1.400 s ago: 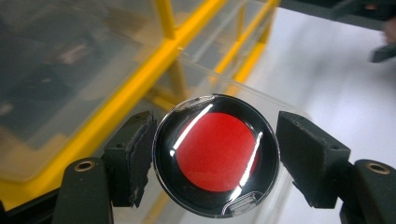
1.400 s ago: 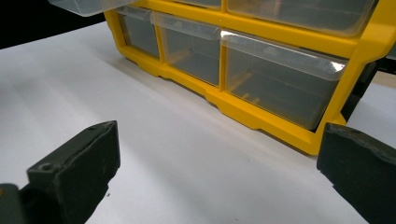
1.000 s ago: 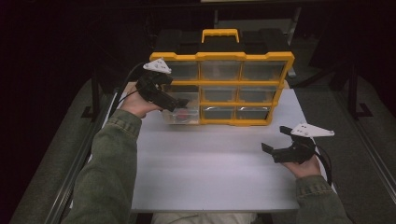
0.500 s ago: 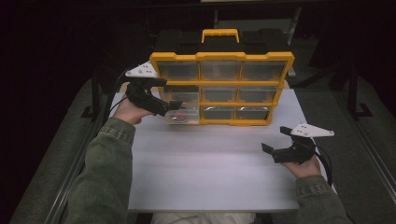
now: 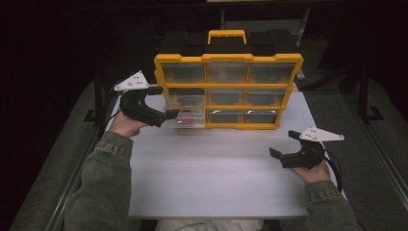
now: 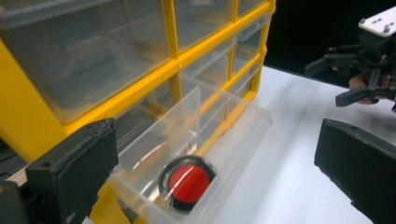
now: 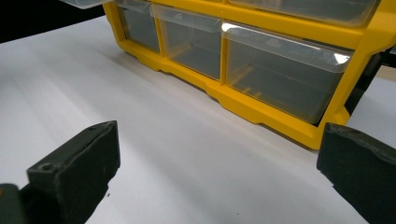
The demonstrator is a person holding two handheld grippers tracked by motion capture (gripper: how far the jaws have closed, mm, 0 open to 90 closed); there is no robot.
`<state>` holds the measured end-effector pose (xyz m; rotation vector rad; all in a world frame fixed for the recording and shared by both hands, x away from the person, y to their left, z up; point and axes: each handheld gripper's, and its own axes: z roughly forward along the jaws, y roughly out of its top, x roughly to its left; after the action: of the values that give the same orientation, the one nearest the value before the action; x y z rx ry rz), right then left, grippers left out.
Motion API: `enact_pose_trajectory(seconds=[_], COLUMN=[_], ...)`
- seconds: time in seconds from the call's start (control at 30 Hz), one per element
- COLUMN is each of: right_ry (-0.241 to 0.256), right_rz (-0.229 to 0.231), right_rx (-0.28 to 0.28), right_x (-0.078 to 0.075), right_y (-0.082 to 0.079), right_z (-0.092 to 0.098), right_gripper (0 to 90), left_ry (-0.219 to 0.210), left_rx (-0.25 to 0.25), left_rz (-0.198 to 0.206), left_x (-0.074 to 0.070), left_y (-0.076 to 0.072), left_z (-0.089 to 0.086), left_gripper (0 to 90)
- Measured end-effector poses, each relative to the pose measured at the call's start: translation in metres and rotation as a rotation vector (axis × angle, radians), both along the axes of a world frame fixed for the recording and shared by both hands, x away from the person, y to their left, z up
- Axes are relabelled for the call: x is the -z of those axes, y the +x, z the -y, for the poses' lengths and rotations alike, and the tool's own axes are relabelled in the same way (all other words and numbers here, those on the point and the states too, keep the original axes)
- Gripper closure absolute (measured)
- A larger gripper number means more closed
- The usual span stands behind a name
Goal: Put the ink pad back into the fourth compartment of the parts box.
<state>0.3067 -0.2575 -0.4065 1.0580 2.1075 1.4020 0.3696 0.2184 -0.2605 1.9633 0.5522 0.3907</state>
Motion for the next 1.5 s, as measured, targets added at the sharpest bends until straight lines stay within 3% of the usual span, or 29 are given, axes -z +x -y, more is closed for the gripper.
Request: enact_pose_trajectory(seconds=[0.37,0.83,1.0,1.5], right_ry=[0.000,-0.003,-0.003,-0.009], right_rz=[0.000,-0.002,-0.003,-0.009], right_rx=[0.000,0.000,0.000,-0.002], right_x=[0.000,0.001,0.001,0.002], right_y=[0.000,0.000,0.000,0.001], right_z=[0.000,-0.001,-0.001,-0.001], right_gripper=[0.0,0.0,0.0,0.0], left_ry=[-0.051,-0.069,-0.056,-0.079], left_rx=[-0.031,-0.060,-0.079,-0.140], left_rz=[0.001,0.010,-0.001,-0.022], left_x=[0.013,0.026,0.037,0.071], left_y=[-0.007,-0.021,-0.024,-0.031], left_z=[-0.020,-0.039,-0.043,-0.062], left_gripper=[0.0,0.0,0.0,0.0])
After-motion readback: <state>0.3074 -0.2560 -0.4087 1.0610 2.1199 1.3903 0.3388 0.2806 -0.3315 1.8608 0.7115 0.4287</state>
